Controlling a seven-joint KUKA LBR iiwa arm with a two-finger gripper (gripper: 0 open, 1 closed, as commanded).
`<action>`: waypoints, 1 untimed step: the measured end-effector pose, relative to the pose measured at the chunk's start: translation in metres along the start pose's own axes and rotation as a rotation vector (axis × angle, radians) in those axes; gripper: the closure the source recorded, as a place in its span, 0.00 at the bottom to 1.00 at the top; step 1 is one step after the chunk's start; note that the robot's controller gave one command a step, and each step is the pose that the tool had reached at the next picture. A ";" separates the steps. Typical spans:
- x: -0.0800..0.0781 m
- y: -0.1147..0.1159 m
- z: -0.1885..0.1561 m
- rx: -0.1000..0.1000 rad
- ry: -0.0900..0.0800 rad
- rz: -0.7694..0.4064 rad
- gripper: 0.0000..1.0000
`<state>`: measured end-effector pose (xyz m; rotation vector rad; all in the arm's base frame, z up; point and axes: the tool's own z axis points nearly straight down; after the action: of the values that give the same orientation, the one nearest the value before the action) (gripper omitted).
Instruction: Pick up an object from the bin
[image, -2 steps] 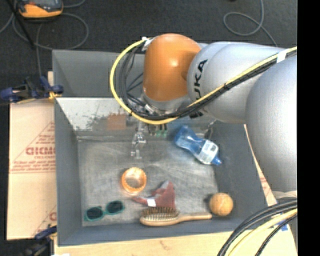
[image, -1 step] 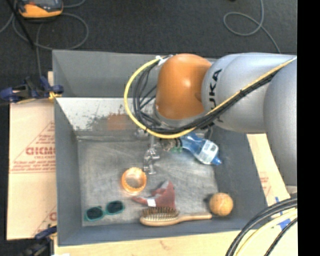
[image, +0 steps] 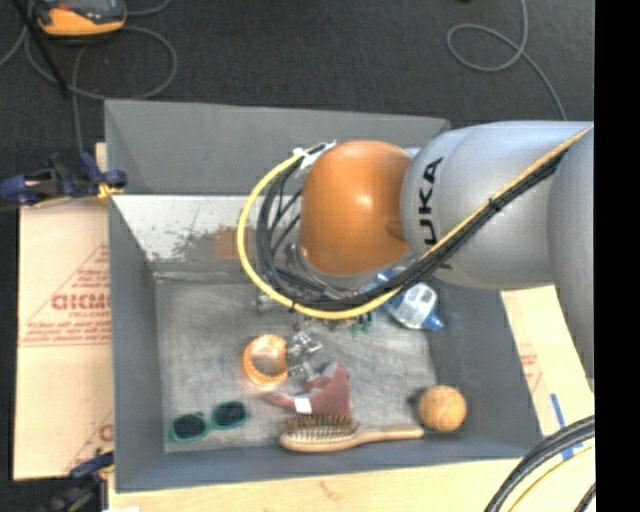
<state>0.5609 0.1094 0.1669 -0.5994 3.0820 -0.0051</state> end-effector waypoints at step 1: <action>0.030 0.021 0.045 -0.002 -0.009 -0.161 0.00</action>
Offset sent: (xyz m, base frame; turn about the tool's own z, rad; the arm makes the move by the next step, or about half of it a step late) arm -0.0353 -0.0273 -0.0969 -0.1685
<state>0.5254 0.1175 0.1219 -0.8436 3.0160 0.0004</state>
